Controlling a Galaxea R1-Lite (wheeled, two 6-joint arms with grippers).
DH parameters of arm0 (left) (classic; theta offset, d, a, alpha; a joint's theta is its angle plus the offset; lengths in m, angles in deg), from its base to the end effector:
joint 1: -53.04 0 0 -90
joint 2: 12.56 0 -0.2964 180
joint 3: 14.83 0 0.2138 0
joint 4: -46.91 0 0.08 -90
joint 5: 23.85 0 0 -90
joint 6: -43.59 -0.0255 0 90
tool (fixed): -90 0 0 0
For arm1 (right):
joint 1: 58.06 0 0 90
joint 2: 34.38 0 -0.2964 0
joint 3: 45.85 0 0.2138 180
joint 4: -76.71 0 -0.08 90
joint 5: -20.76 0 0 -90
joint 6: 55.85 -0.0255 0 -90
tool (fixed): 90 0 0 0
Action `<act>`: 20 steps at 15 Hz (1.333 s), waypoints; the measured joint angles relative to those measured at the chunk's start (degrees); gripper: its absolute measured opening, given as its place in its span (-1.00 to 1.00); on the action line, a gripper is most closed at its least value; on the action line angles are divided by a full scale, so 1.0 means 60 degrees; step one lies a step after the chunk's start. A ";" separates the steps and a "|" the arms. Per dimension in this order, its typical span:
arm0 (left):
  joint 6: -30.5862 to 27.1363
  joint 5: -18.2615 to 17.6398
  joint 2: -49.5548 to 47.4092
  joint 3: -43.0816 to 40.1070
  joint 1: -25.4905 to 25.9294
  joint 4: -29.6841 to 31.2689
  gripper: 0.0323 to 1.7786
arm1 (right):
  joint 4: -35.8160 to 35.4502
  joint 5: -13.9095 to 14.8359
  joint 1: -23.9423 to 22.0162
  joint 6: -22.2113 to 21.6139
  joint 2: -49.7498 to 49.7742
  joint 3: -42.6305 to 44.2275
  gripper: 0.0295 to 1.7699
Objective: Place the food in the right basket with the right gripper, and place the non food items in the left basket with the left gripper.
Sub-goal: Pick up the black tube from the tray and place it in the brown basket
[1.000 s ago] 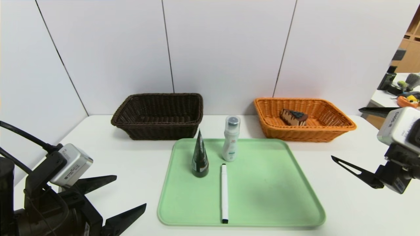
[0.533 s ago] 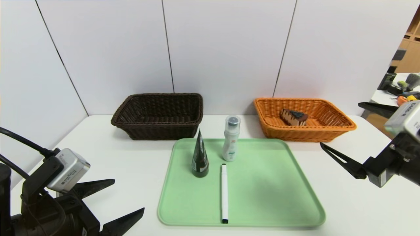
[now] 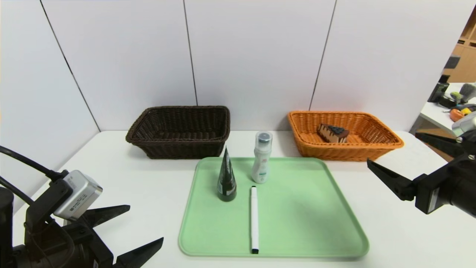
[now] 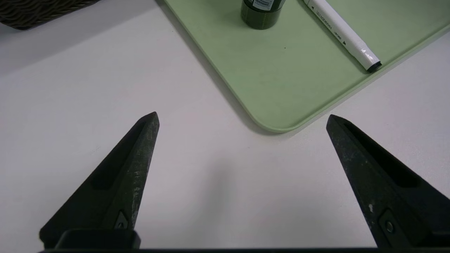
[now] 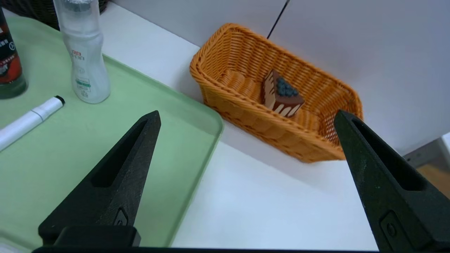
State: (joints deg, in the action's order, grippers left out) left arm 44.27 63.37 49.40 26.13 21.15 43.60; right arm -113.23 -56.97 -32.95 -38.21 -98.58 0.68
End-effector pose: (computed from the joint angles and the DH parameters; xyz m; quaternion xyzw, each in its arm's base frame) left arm 0.1321 -0.0837 0.1416 0.0474 0.2055 -0.2901 0.9335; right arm 0.1641 0.0709 0.1878 -0.1734 0.0460 0.1200 0.9764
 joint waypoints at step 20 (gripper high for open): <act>0.0041 0.0041 -0.0230 -0.0211 0.0018 0.0033 0.90 | -0.0504 -0.0221 -0.0217 -0.0459 0.0033 -0.0994 0.91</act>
State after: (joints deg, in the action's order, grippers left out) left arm 44.52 63.61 48.03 24.86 21.26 43.79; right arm -116.26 -58.30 -34.25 -40.97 -98.38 -5.28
